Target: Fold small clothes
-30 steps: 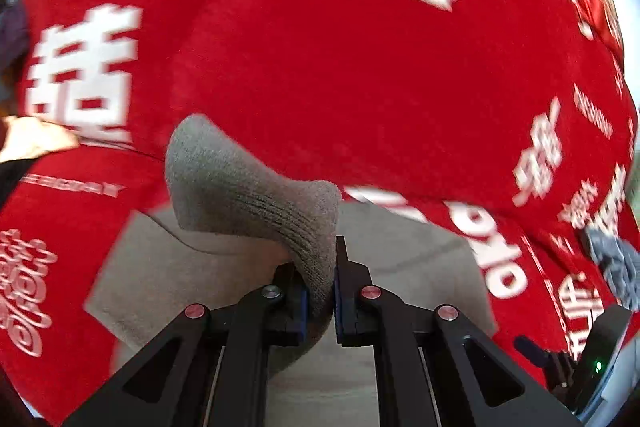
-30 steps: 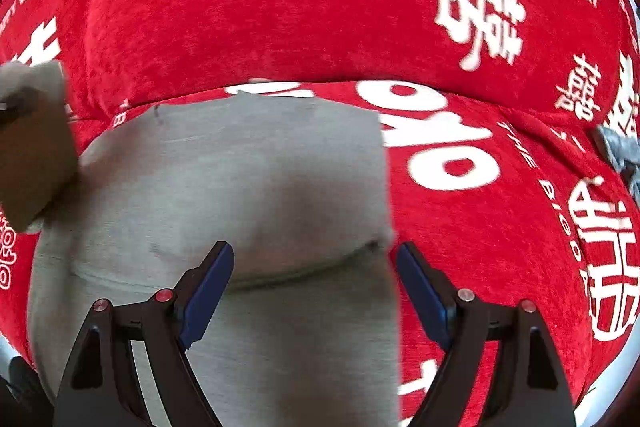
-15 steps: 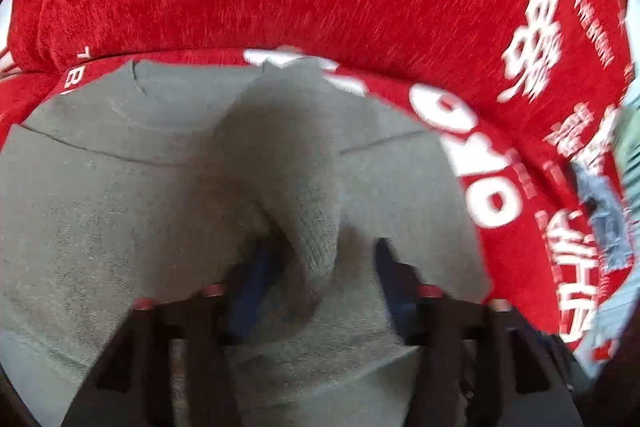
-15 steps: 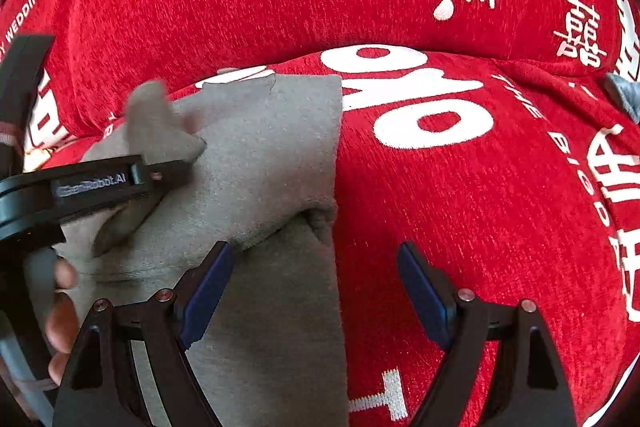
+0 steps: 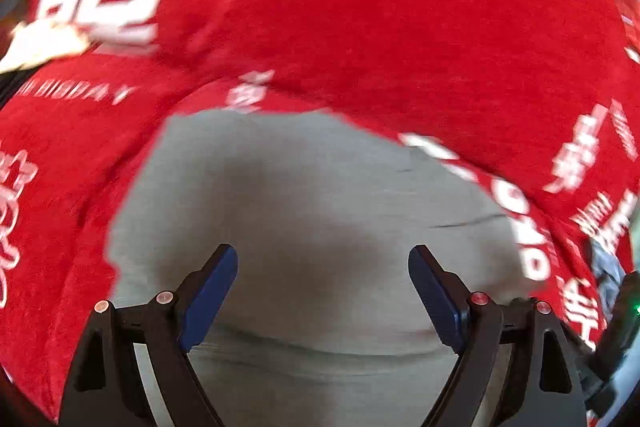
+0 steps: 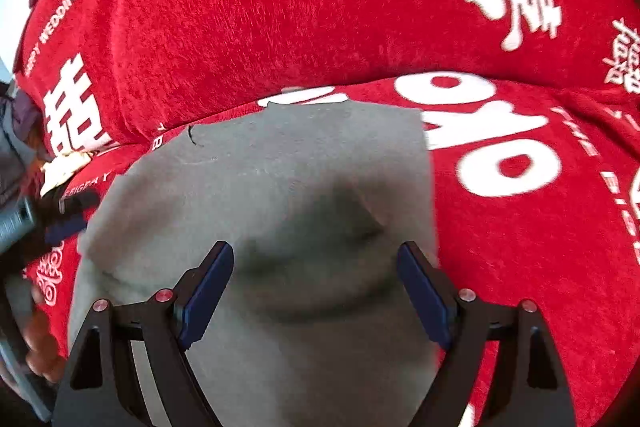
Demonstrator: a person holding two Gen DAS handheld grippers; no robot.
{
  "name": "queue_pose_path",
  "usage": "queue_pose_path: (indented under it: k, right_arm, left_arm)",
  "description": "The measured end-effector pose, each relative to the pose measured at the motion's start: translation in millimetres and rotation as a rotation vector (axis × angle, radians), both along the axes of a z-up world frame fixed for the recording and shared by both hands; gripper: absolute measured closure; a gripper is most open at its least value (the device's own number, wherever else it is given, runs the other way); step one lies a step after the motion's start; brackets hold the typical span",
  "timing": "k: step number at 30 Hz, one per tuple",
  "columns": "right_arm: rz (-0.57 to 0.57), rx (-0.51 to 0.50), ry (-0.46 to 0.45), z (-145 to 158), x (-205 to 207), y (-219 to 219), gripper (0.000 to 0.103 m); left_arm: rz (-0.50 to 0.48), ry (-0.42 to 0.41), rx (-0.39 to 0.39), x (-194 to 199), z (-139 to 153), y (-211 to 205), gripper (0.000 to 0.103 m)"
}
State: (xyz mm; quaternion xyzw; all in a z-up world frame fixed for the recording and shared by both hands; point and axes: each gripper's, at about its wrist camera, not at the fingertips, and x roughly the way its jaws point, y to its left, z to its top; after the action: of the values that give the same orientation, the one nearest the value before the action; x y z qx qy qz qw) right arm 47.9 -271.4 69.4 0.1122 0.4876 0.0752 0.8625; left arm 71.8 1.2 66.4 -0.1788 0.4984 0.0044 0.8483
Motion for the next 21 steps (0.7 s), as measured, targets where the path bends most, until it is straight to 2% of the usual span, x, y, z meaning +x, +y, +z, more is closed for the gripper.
queue_pose_path:
  k: [4,6,7,8,9,10,12,14,16,17,18,20,21]
  right_arm:
    - [0.010,0.043,0.076,-16,22,16,0.016]
    - [-0.022,0.033,0.074,-20,24,20,0.028]
    - [-0.028,0.020,0.070,-21,25,22,0.060]
    - [-0.022,0.015,0.079,-21,25,24,0.085]
    - [-0.019,0.020,0.091,-20,26,24,0.090]
    - [-0.024,0.039,0.081,-16,25,22,0.092]
    - [-0.035,0.046,-0.004,2,19,18,0.092]
    - [-0.063,0.018,-0.030,5,15,13,0.092]
    - [-0.078,0.014,0.049,-14,21,5,0.091]
    - [-0.083,0.015,0.095,-25,23,1,0.086]
    - [-0.094,0.023,0.122,-34,22,-5,0.086]
    - [-0.126,0.064,0.095,-34,11,-18,0.074]
    - [-0.154,0.043,0.088,-31,6,-22,0.073]
  left_arm:
    - [0.037,0.050,0.008,-9,-24,23,0.015]
    - [-0.006,0.014,0.066,-15,-25,16,0.015]
    - [-0.029,0.017,0.103,-16,-25,11,0.015]
    - [-0.050,0.021,0.136,-16,-24,7,0.015]
    - [-0.071,0.016,0.146,-18,-20,3,0.015]
    - [-0.077,0.003,0.129,-18,-18,1,0.015]
    - [-0.073,-0.018,0.094,-21,-14,2,0.015]
    - [-0.083,0.016,0.110,-20,-25,-1,0.015]
    - [-0.135,0.003,0.217,-22,-30,-15,0.015]
    - [-0.166,0.004,0.263,-24,-30,-21,0.015]
    - [-0.186,0.006,0.289,-27,-28,-25,0.015]
    - [-0.195,-0.005,0.271,-33,-19,-22,0.015]
    - [-0.193,-0.009,0.241,-35,-15,-17,0.015]
